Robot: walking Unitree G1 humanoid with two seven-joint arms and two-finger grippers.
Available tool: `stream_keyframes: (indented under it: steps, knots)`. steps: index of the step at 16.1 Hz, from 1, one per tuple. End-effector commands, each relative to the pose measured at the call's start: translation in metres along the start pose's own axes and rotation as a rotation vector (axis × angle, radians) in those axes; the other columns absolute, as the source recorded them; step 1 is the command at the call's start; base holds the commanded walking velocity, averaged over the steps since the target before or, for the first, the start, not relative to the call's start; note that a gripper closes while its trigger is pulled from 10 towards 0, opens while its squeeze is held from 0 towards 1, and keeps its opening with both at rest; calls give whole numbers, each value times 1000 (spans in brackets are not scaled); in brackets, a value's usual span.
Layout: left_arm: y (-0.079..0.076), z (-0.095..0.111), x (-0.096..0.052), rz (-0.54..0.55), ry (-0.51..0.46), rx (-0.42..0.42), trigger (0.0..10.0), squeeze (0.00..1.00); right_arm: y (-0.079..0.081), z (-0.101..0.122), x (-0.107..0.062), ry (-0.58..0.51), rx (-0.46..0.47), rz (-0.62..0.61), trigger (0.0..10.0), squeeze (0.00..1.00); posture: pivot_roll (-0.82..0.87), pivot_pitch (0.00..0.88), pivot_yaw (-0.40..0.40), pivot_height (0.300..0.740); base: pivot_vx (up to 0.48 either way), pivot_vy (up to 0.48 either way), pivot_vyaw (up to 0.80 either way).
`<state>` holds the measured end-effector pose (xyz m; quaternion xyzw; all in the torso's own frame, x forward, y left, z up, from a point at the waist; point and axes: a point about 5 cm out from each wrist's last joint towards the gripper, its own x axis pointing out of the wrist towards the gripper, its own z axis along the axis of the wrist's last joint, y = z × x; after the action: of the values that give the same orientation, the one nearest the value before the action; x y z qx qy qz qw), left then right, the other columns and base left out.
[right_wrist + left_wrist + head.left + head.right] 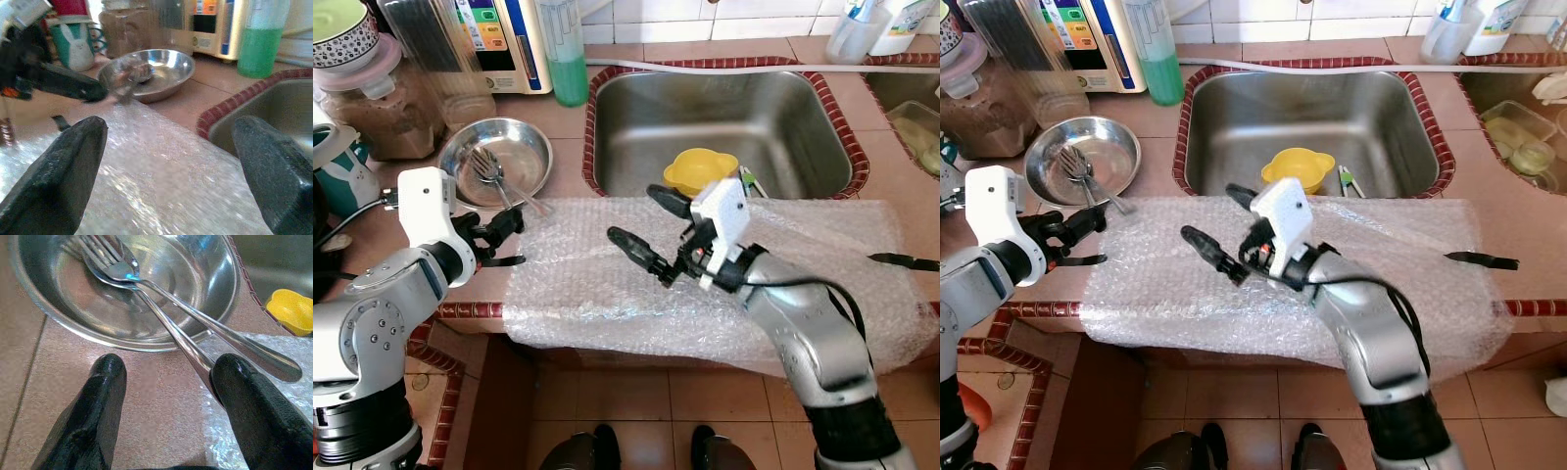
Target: Kitchen organization
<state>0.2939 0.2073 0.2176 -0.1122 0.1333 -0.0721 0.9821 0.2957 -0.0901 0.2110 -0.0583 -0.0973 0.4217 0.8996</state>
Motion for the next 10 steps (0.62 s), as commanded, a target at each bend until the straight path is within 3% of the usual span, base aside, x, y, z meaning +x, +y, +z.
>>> stream_keyframes:
  steps: [1, 6, 10]
  knots:
    - [3, 5, -4, 24, -22, 8, 10000, 0, -3, 0, -8, -3, -63, -70, 10000, 0, -30, 248, 79, 740, 0, 0, 0]
    - [3, 10, -1, 20, -33, -1, 10000, 0, -3, -8, -34, 11, -84, -110, 10000, 0, -51, 250, 85, 740, 0, 0, 0]
    - [3, 15, 1, 8, -40, -12, 10000, 0, 6, 0, -40, -33, -59, -85, 10000, 0, -59, 250, 89, 740, 0, 0, 0]
